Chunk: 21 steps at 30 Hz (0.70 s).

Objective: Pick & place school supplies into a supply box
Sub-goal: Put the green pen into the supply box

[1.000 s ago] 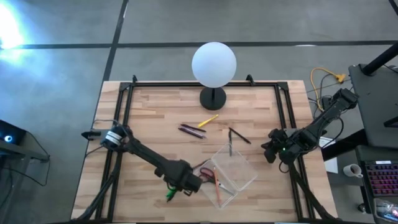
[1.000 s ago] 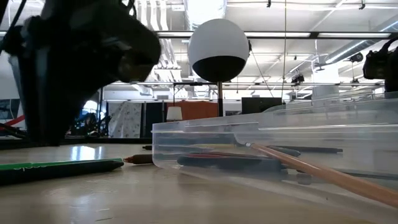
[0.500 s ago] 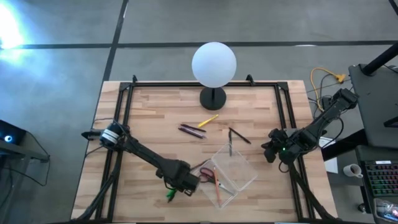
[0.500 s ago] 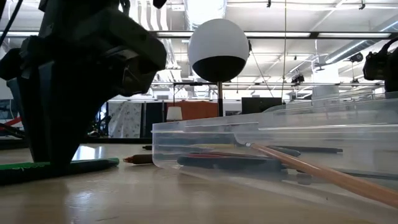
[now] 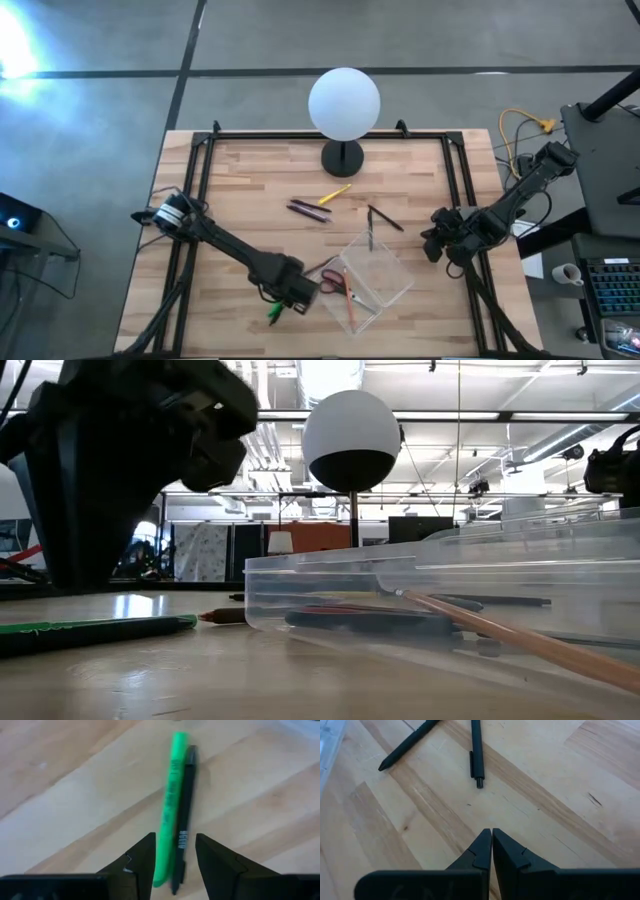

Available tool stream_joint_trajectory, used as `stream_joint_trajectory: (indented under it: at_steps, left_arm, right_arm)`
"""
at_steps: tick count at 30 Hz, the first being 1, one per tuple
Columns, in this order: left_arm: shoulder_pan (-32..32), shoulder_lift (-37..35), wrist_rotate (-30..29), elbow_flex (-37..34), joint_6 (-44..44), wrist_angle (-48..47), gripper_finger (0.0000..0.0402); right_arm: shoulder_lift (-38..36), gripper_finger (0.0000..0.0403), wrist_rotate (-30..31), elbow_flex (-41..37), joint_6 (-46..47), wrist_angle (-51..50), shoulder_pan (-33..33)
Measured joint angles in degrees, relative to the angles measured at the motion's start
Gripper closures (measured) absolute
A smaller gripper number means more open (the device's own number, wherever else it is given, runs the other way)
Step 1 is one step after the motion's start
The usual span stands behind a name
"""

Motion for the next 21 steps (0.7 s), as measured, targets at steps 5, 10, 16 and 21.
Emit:
stream_joint_trajectory:
  at_steps: [5, 10, 16, 21]
  left_arm:
    - [0.0, 0.0, 0.0, -1.9, 0.1, 2.5, 0.0279]
    - [0.0, -0.1, 0.0, -4.8, 0.2, 6.2, 0.0279]
    - [0.0, -0.4, 0.3, -6.6, 0.2, 6.7, 0.0278]
    - [0.0, -0.5, 0.2, -6.8, 1.2, 6.6, 0.0280]
  right_arm:
    - [0.0, 0.0394, 0.0, 0.0, 0.0, -0.1, 0.0]
    - [0.0, 0.0394, -0.2, 0.0, 0.3, -0.1, 0.0]
    - [0.0, 0.0394, -0.3, 0.0, 0.4, 0.0, 0.0]
    - [0.0, 0.0394, -0.3, 0.0, 0.4, -0.1, 0.0]
